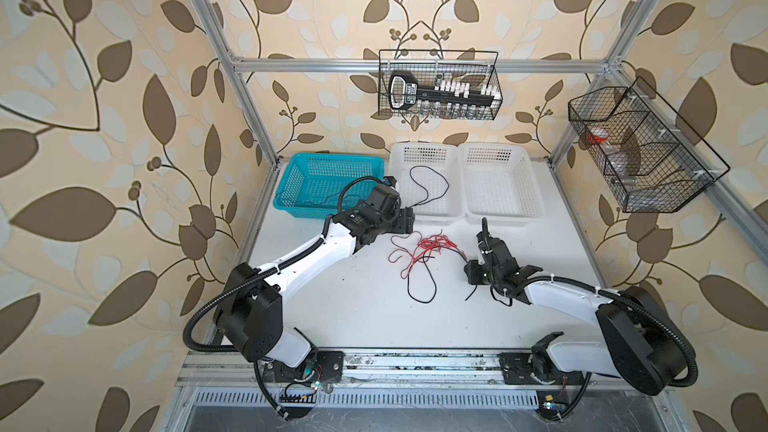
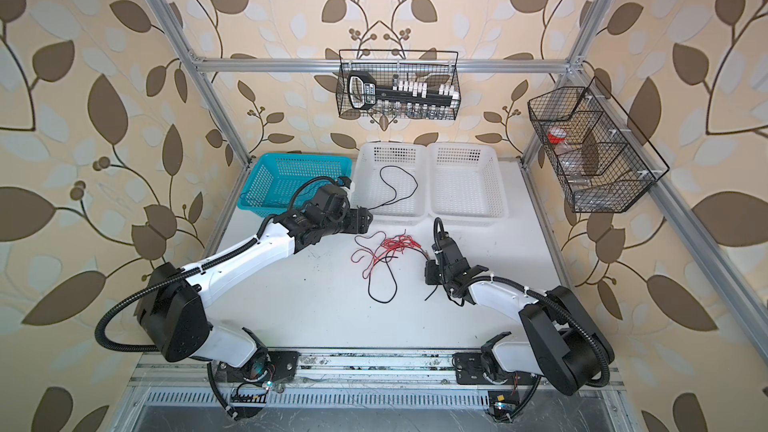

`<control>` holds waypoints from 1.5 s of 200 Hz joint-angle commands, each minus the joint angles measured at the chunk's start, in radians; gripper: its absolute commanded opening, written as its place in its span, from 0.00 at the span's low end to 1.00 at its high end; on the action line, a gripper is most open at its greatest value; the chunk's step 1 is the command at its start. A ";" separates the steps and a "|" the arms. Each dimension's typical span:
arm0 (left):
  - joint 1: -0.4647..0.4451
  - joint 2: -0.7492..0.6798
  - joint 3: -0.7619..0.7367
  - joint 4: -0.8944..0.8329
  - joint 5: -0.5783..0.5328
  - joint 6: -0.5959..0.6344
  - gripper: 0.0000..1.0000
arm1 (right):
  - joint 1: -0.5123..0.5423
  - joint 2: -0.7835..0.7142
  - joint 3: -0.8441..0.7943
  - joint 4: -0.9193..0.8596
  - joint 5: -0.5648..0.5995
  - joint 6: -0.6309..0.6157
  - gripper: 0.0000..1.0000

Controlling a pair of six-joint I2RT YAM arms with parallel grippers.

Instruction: Untangle the cables

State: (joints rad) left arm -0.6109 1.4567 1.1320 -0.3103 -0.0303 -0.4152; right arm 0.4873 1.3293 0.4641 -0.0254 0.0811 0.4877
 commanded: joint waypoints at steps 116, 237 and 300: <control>-0.017 -0.100 -0.113 0.057 0.111 0.047 0.82 | 0.126 -0.231 0.062 -0.156 0.103 -0.015 0.00; -0.018 -0.139 -0.184 0.175 0.191 0.052 0.82 | 0.126 -0.532 0.268 -0.290 -0.016 -0.069 0.00; -0.043 -0.189 -0.256 0.293 0.242 0.076 0.82 | 0.125 -0.519 0.378 -0.308 -0.065 -0.099 0.00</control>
State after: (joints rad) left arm -0.6399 1.3155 0.8791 -0.0994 0.1761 -0.3714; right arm 0.6086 0.8116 0.7963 -0.3065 0.0433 0.4141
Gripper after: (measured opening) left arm 0.822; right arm 0.048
